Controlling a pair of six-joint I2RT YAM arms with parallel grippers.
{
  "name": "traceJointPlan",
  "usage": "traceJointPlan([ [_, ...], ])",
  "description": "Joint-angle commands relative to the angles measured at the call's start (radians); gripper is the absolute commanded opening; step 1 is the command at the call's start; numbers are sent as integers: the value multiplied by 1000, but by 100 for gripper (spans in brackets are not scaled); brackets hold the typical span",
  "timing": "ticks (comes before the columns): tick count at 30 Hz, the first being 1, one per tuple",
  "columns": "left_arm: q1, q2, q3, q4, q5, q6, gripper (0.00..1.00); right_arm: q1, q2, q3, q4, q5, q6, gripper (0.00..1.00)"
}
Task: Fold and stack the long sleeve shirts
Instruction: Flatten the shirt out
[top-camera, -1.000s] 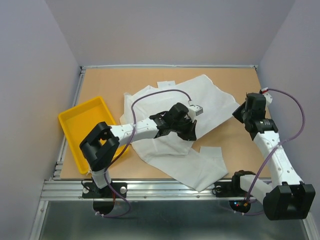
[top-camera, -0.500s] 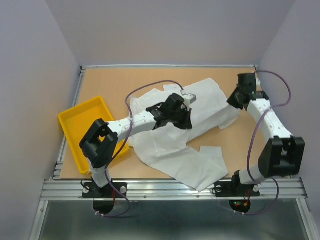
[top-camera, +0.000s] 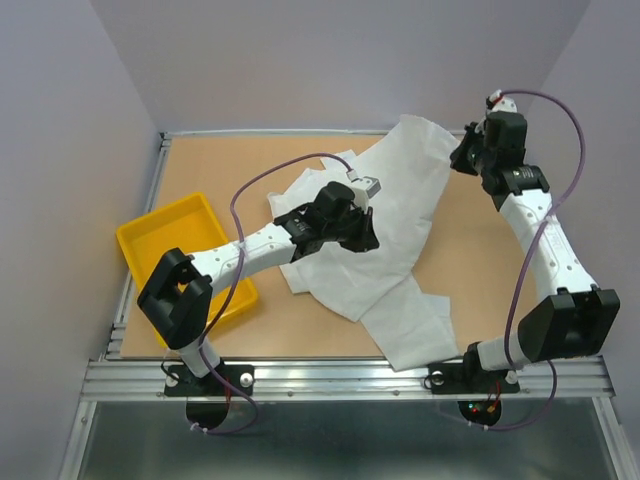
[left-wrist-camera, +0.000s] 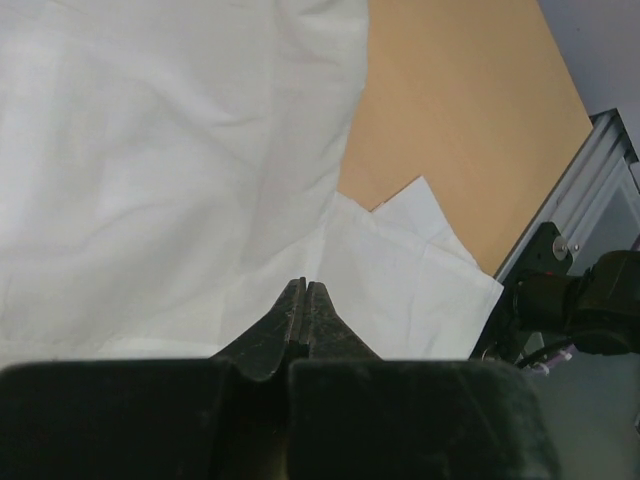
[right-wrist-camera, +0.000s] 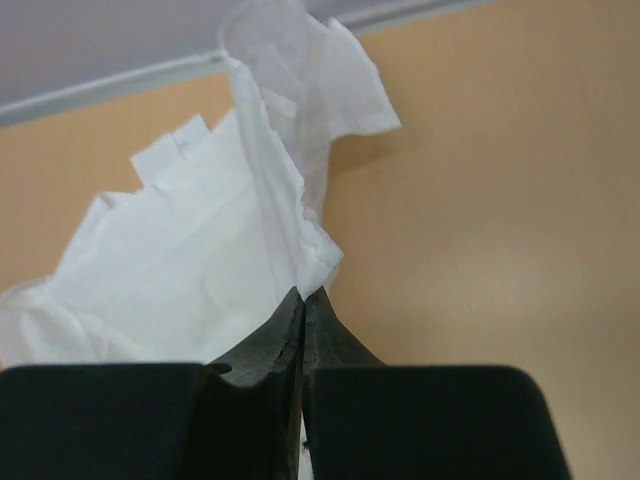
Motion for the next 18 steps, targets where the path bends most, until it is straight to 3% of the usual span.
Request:
traceJointPlan([
  [1,-40,41,10,26,57,10,0,-23,-74,-252,7,275,31,1],
  [6,-59,59,-12,-24,-5,18,0,-185,-91,-466,7,451,241,1],
  [13,-48,50,-70,-74,-118,18,0,-340,30,-463,7,526,332,9],
  [15,-42,43,-87,-75,-132,10,0,-360,71,-451,3,549,328,20],
  [17,-31,33,-108,-81,-158,5,0,-366,84,-428,-5,579,299,48],
  [18,-27,32,-116,-81,-164,7,0,-366,84,-416,-20,574,289,56],
])
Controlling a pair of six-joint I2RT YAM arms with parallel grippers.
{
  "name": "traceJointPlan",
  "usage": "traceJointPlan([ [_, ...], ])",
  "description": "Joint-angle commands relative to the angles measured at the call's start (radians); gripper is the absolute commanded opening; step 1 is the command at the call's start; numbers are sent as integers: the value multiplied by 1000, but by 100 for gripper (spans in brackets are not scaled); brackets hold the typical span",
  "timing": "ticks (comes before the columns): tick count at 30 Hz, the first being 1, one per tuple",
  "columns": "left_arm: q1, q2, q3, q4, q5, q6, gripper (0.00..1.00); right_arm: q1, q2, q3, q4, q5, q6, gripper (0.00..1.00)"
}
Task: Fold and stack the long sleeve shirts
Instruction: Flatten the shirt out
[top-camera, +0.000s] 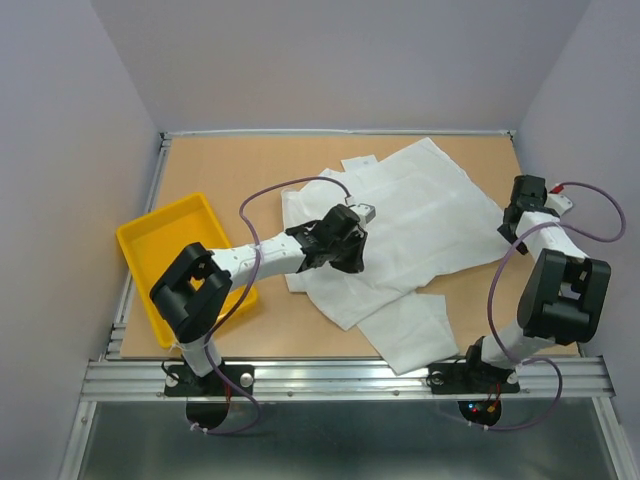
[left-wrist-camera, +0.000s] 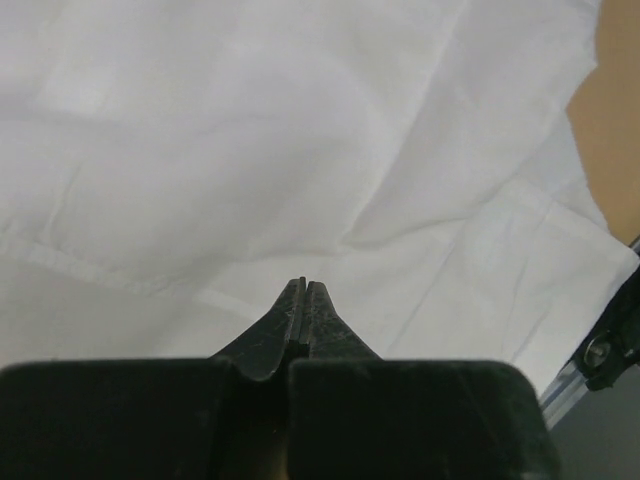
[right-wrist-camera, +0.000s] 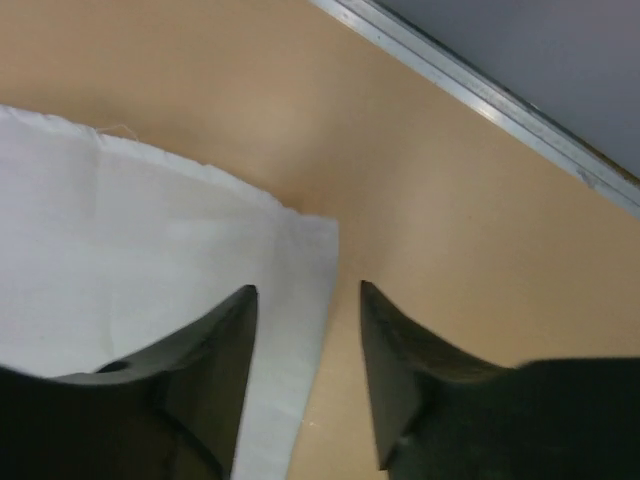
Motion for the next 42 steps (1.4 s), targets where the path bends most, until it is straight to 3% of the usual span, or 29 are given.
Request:
traceJointPlan([
  [1,28,-54,-39,-19,-64,-1,0,-5,-11,77,-3,30,-32,65],
  [4,43,-54,-59,-23,-98,2,0,9,-89,83,-4,-89,-66,75],
  [5,51,-46,-62,-26,-106,7,1,21,-112,81,-1,-195,-83,77],
  [10,65,-9,-99,-38,-98,-7,2,223,-184,51,-3,-445,-133,78],
  [14,66,-3,-159,-44,-39,-39,2,401,-177,-38,2,-541,-91,78],
  [15,66,-8,-188,-47,-13,-46,2,482,-172,-66,2,-539,-81,78],
  [19,63,-66,-263,-58,66,-47,2,599,-165,-144,20,-556,-5,78],
  [25,46,-156,-287,-73,164,-15,5,612,-171,-228,23,-446,83,78],
  [28,63,-228,-216,-114,56,3,6,612,-169,-264,23,-414,114,78],
  [34,184,-200,-21,-142,-242,56,12,612,-151,-294,25,-386,155,78],
  [38,242,-68,86,-113,-310,102,35,612,-128,-304,34,-365,179,76],
  [42,272,79,195,-124,-316,126,35,605,-88,-296,40,-329,187,73],
])
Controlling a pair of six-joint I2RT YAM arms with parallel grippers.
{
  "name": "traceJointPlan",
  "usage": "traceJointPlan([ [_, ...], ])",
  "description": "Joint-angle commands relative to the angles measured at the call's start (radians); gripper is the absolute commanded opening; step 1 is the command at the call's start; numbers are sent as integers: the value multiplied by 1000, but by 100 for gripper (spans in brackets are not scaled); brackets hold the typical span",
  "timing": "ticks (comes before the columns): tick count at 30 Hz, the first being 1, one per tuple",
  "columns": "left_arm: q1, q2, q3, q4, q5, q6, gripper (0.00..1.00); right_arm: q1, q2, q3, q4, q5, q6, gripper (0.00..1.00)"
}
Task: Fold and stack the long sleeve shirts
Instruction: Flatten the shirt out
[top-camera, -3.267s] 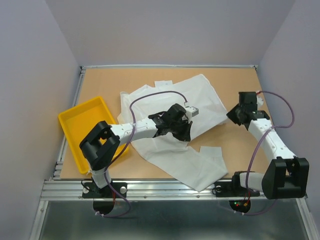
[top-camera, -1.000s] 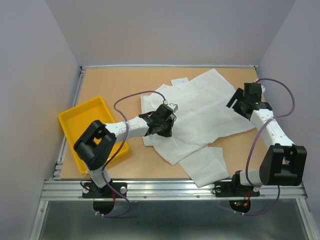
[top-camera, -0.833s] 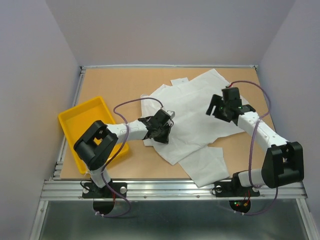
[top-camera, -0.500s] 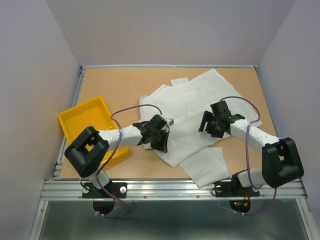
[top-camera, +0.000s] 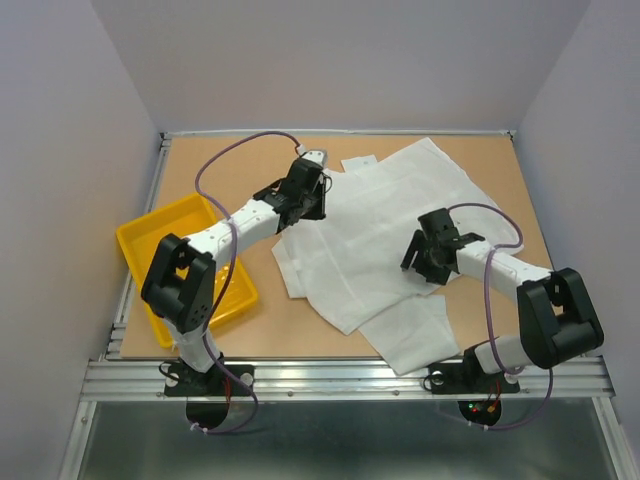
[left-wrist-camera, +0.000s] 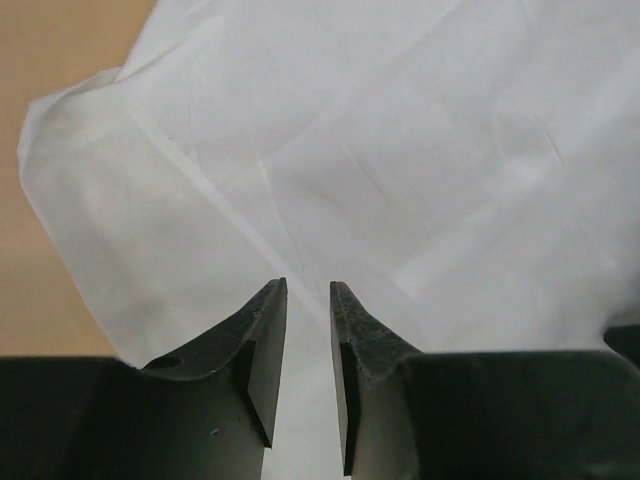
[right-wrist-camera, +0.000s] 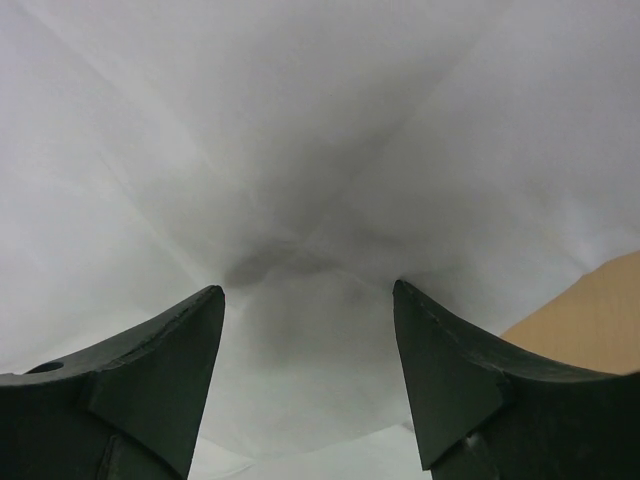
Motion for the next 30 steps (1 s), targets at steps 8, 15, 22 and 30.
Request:
traceJointPlan([
  [8,42,249,39,-37,-25,46,33,-119,122,30,49,85,5,70],
  [15,53,198,-102,-35,105,-17,33,-228,410,315,68,89,-95,70],
  [22,-174,18,-344,80,305,-152,33,-208,710,813,34,-161,-239,73],
  [30,-301,-171,-299,19,144,-183,38,-140,459,758,-17,-25,-303,82],
])
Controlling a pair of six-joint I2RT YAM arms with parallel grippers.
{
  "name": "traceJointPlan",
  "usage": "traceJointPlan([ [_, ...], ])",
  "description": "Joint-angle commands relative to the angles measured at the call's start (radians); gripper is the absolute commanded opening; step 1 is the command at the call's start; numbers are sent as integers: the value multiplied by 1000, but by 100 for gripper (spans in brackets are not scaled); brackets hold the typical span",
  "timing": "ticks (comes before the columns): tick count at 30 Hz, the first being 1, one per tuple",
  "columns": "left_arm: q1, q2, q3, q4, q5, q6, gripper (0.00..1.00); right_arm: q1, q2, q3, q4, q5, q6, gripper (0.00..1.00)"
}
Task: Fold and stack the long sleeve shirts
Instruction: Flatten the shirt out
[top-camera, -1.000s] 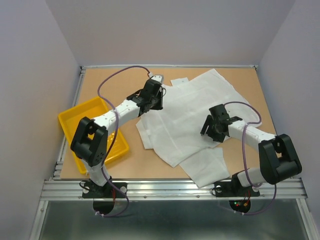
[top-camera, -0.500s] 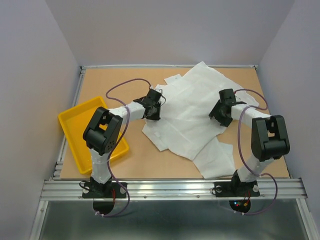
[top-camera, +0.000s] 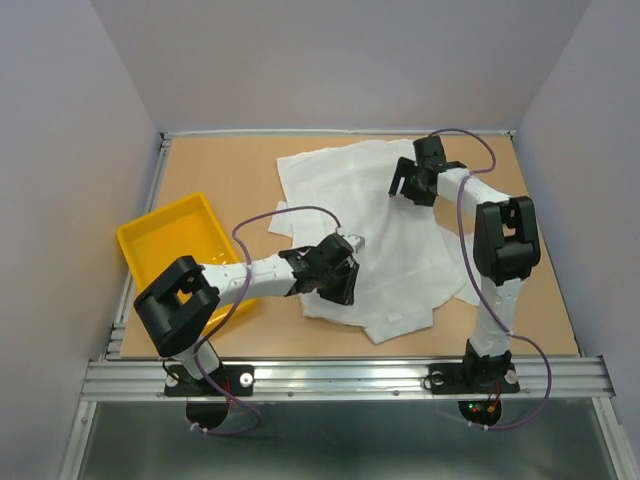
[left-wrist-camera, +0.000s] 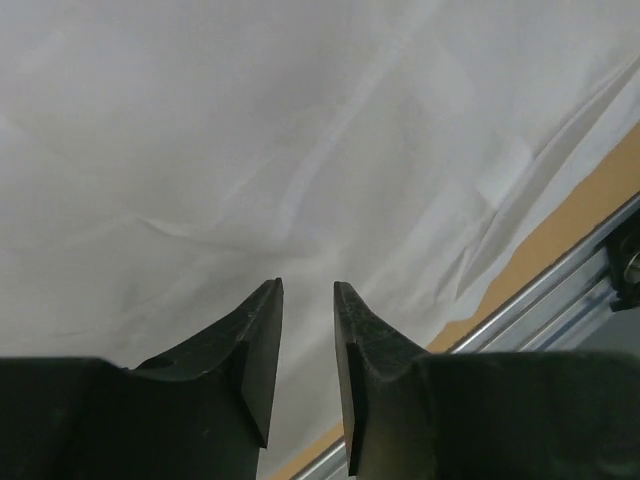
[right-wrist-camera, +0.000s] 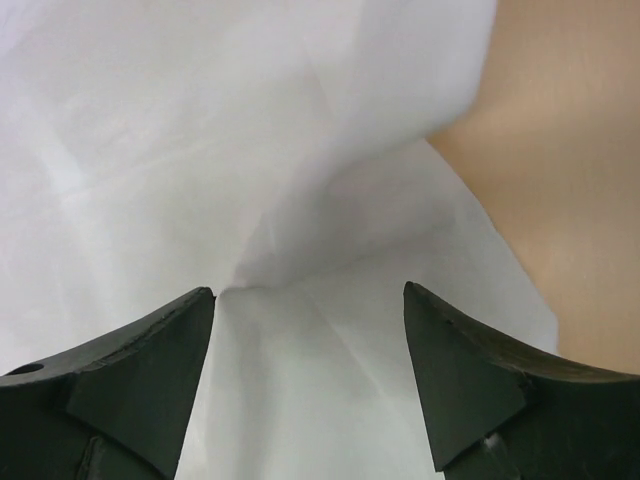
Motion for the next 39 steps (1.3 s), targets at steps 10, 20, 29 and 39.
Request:
traceJointPlan([
  [10,228,63,421,-123,-297,191,57,-157,-694,-637,-98,165,158,75],
  [20,337,347,620,-124,-297,258,56,-360,-744,-772,-29,94,244,50],
  [29,384,462,643,-124,-271,245,55,-383,-563,-751,86,102,359,36],
  [39,427,463,539,-106,-213,144,54,-512,-265,-489,109,157,367,37],
])
